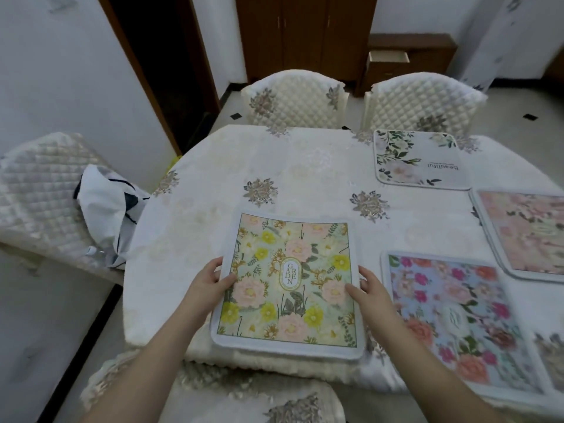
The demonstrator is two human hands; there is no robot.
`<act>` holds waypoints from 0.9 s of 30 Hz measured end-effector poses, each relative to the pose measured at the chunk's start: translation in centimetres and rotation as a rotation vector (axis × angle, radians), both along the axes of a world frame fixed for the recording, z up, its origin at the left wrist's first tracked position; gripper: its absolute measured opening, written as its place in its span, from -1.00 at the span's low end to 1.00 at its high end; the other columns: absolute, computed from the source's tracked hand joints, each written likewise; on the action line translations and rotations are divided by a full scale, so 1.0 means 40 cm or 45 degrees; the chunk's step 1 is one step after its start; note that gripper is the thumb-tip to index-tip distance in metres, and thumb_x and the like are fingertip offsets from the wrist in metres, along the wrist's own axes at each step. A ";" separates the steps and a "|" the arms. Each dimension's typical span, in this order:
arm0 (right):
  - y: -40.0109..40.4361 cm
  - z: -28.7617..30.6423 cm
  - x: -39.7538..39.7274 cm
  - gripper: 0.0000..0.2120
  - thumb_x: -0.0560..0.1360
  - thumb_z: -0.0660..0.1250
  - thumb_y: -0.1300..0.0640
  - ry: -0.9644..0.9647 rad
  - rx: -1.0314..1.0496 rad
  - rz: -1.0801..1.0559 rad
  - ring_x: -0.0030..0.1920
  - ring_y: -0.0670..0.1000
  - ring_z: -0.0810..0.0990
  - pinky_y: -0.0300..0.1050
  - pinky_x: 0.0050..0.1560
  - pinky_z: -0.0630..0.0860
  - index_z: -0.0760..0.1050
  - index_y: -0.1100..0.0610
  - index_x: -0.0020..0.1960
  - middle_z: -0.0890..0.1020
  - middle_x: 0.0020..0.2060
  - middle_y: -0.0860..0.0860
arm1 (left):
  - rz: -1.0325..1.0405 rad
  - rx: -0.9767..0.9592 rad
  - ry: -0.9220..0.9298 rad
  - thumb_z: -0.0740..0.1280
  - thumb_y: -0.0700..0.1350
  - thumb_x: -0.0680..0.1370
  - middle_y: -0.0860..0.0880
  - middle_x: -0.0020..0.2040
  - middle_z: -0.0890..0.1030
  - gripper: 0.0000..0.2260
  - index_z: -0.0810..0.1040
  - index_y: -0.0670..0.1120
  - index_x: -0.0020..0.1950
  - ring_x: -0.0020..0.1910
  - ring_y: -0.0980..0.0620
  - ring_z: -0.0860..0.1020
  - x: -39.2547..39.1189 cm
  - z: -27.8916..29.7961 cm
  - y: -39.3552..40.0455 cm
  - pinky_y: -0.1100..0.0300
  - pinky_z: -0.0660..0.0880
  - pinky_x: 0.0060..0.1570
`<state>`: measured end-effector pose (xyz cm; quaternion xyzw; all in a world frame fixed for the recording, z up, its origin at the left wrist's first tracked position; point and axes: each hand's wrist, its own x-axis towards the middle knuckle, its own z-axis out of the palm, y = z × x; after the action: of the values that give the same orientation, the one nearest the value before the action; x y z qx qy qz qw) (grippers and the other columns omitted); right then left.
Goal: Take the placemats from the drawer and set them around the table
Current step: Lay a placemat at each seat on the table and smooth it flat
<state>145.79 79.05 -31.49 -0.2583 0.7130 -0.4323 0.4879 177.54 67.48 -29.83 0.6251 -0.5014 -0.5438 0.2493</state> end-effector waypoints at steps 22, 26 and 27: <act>0.048 -0.109 0.125 -0.62 0.62 0.22 0.27 0.293 0.140 -0.236 0.12 0.08 0.60 0.09 0.15 0.58 0.42 0.13 0.42 0.60 0.16 0.09 | -0.298 -0.157 -0.277 0.37 -0.20 0.58 0.05 0.06 0.66 -0.65 0.51 -0.02 0.36 -0.08 0.16 0.59 0.072 -0.210 -0.036 0.26 0.51 -0.11; 0.040 -0.119 0.109 -0.63 0.63 0.21 0.28 0.291 0.126 -0.219 0.18 0.11 0.58 0.18 0.24 0.53 0.42 0.11 0.41 0.59 0.18 0.12 | -0.260 -0.193 -0.267 0.37 -0.21 0.58 0.07 0.04 0.65 -0.63 0.50 0.00 0.37 -0.06 0.22 0.59 0.061 -0.210 -0.035 0.34 0.48 -0.15; 0.038 -0.122 0.107 -0.63 0.63 0.21 0.28 0.297 0.121 -0.214 0.17 0.11 0.58 0.18 0.25 0.52 0.42 0.11 0.41 0.60 0.18 0.11 | -0.251 -0.197 -0.265 0.36 -0.21 0.58 0.08 0.04 0.66 -0.63 0.50 0.01 0.37 -0.05 0.23 0.59 0.060 -0.210 -0.036 0.35 0.48 -0.15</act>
<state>150.08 80.55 -36.39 -0.2229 0.8036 -0.4044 0.3756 179.93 66.02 -38.23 0.6046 -0.6239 -0.4577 0.1889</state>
